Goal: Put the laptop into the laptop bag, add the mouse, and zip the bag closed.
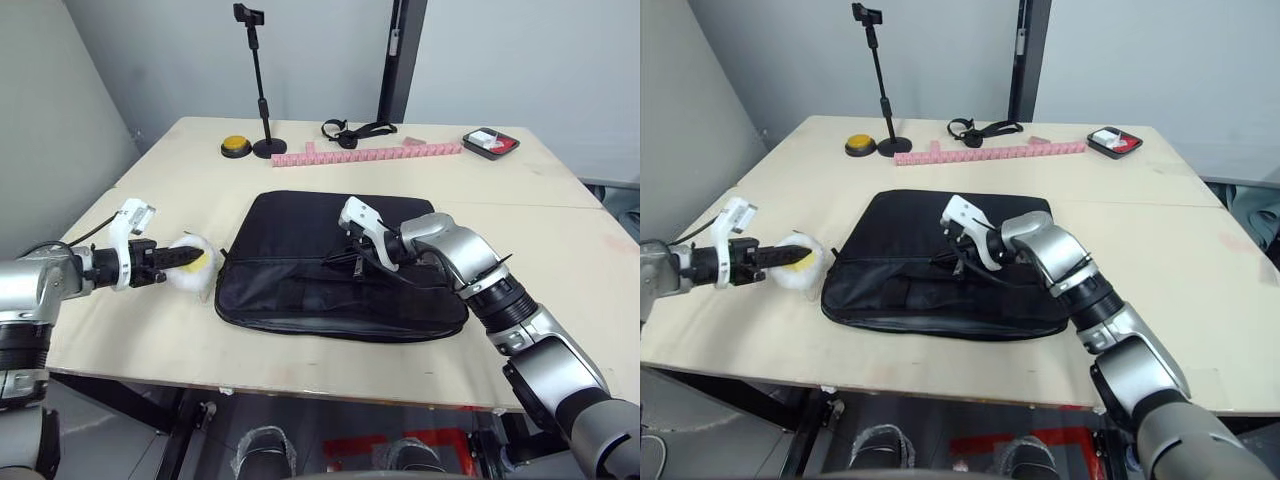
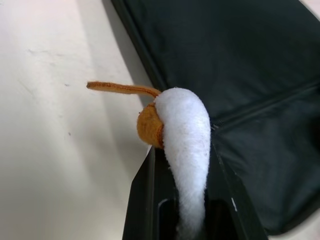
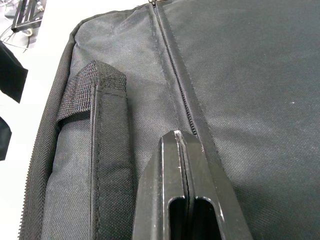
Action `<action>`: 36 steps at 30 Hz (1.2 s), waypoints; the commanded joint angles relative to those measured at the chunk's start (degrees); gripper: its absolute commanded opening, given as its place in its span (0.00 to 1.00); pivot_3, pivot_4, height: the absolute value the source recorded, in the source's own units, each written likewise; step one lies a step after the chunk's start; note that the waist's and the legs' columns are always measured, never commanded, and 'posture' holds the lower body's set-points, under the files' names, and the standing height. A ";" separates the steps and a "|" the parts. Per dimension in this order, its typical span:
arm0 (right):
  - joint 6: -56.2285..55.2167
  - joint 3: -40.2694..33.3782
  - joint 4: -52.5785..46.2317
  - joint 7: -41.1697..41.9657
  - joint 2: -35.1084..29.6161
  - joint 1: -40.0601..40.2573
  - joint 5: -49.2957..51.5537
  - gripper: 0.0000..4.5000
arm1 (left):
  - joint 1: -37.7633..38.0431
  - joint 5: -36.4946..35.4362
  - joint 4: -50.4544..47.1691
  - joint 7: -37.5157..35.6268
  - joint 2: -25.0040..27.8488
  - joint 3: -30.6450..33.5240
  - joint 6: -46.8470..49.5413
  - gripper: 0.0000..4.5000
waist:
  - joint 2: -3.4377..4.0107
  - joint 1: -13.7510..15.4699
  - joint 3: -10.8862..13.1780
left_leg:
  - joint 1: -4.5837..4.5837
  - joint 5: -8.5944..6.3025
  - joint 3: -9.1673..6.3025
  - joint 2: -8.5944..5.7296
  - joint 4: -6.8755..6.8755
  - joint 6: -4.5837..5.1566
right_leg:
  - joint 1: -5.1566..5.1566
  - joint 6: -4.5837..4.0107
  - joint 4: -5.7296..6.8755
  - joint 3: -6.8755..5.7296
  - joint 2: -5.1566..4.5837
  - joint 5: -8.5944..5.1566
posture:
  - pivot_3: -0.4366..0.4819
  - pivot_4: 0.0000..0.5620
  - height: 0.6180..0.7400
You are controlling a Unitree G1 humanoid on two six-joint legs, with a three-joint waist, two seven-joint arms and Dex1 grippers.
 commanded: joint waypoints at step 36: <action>6.96 3.07 0.99 0.94 1.36 -2.08 -0.36 0.00 | 38.32 -20.95 -37.47 8.82 -11.56 7.47 6.22 0.00 | -0.09 -2.00 -0.11 | 0.16 -0.01 0.25 0.26 -0.59 -0.01 | 0.02 -0.04 -0.60 0.07 0.27 -0.04 | 0.48 0.27 1.00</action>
